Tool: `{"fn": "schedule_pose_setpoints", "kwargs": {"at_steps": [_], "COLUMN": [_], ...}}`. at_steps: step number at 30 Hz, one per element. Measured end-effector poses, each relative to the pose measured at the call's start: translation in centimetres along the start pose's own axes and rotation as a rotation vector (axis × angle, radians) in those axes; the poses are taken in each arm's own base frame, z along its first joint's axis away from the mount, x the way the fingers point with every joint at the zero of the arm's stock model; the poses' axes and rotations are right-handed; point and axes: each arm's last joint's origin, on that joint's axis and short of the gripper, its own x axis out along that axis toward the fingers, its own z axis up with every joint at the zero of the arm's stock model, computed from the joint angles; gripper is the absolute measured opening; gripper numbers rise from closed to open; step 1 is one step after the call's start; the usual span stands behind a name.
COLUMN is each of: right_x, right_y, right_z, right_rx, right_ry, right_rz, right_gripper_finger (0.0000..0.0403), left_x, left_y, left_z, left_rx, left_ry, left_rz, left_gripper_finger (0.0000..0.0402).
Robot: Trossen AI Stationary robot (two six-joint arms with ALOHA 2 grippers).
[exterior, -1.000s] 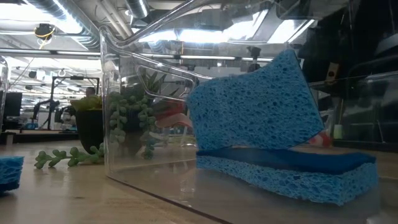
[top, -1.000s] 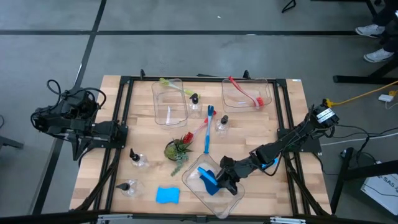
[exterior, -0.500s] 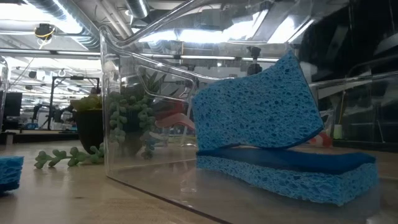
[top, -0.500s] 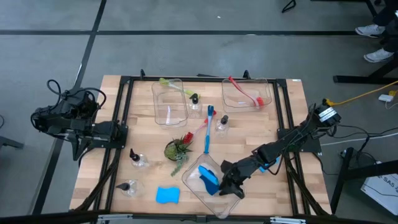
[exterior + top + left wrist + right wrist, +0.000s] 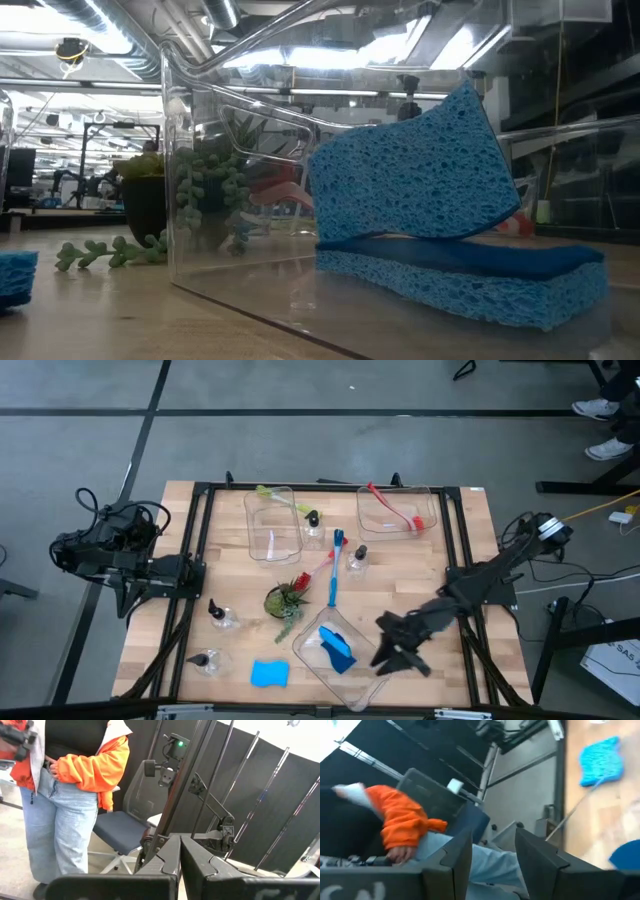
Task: Pick & Place Kitchen Sink Supplies
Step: Put the blue sponge into the bottom transparent bin
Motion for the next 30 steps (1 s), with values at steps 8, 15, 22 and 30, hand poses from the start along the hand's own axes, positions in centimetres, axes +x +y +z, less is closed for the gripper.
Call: {"fn": "schedule_pose_setpoints", "kwargs": {"at_steps": [8,15,22,30], "right_x": [-5.3,-6.6,-7.3,-7.0], "right_y": [2.8,1.8,-0.7,-2.5], "right_z": [-2.0,-4.9,-7.7,-9.6], "right_rx": [-0.022,-0.021,0.079,0.153], "right_ry": [-0.057,0.015,0.132,0.253], "right_rz": [-0.23,-0.506,-0.839,-1.072], "right_gripper_finger": [0.0149,0.0149,0.0149,0.0149], "left_x": [0.0,0.0,0.0,0.0], "left_y": [0.0,0.0,0.0,0.0], "left_z": [0.0,0.0,0.0,0.0], "left_rx": [0.0,0.0,0.0,0.0], "left_ry": [0.0,0.0,0.0,0.0], "left_rz": [0.0,0.0,0.0,0.0], "left_gripper_finger": [0.0006,0.0006,0.0006,0.0006]}}
